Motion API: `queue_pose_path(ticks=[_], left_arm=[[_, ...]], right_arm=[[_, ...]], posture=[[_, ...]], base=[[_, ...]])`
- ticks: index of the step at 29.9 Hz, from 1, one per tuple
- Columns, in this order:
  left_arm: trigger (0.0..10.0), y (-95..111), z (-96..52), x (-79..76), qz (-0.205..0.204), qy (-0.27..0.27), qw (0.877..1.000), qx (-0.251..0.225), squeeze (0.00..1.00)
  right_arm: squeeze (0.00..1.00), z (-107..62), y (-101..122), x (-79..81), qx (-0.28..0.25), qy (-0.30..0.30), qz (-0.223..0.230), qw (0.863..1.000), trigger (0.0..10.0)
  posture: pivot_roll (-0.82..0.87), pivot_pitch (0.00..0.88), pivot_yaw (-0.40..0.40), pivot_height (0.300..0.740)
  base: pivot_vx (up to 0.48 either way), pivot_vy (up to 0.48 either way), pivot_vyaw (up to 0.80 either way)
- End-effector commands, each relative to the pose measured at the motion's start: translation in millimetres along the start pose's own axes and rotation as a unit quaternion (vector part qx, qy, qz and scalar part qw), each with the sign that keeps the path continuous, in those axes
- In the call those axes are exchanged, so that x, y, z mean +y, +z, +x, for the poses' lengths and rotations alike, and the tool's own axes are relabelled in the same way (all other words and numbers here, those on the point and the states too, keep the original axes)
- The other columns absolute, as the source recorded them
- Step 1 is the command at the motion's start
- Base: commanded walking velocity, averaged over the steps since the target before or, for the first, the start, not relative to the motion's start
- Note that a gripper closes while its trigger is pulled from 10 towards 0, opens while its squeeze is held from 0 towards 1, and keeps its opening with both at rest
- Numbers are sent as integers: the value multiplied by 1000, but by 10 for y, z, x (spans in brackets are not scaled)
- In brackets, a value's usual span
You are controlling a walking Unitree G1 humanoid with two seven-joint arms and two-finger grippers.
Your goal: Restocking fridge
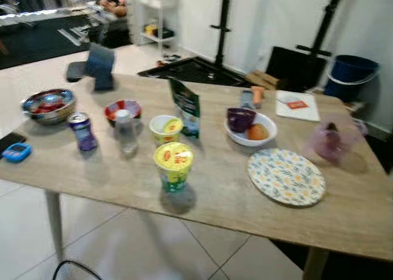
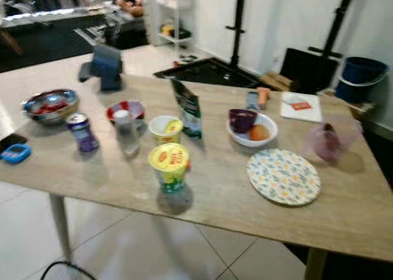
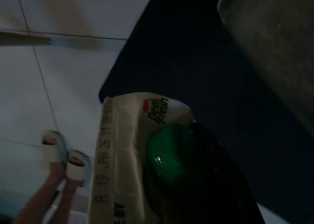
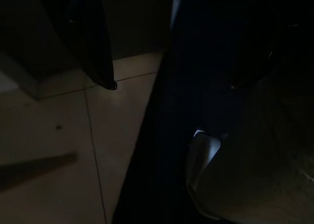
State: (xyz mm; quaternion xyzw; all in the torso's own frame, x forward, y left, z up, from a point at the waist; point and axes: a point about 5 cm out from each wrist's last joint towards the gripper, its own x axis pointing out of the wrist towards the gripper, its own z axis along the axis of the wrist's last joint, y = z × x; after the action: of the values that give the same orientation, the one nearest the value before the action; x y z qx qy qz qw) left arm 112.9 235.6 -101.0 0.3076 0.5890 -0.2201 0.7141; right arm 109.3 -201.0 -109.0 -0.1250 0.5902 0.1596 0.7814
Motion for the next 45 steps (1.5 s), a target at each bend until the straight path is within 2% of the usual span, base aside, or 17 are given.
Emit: queue_pose_path(ticks=[1, 3, 5, 6, 14, 23, 45], left_arm=[[10000, -54, 11, -65, -44, 0, 999, 5, 0], [10000, -65, 12, -74, -58, 1, 998, 4, 0], [10000, -129, 13, -111, -107, 4, 994, 7, 0], [10000, -140, 14, -118, -115, 5, 993, 7, 0], [10000, -223, 18, -199, -147, 4, 989, 18, 0], [10000, -200, 25, -232, -154, 1, 988, 14, 0], [10000, -209, 24, -229, -141, 6, 990, 13, 0]], right_arm=[[0, 17, 1, 87, -2, 19, 2, 1000, 10000], [0, 17, 1, 85, -2, 19, 3, 1000, 10000], [0, 17, -1, 86, -1, 20, 2, 1000, 10000], [0, 17, -1, 87, -1, 20, 2, 1000, 10000], [0, 17, -4, 87, 1, 20, 2, 1000, 10000], [0, 17, -13, 90, 2, 21, 5, 1000, 10000], [0, 14, -27, 86, 5, 21, 0, 1000, 10000]], posture=[[-20, 0, 9, 740], [-20, 0, 9, 740], [-20, 0, 9, 740], [-20, 0, 9, 740], [-21, 0, 6, 740], [-22, 0, 7, 740], [-18, 0, 5, 740]], base=[[0, 0, 0], [0, 0, 0], [0, 0, 0], [0, 0, 0], [0, 0, 0], [-253, 0, 0], [-341, 0, 0]])
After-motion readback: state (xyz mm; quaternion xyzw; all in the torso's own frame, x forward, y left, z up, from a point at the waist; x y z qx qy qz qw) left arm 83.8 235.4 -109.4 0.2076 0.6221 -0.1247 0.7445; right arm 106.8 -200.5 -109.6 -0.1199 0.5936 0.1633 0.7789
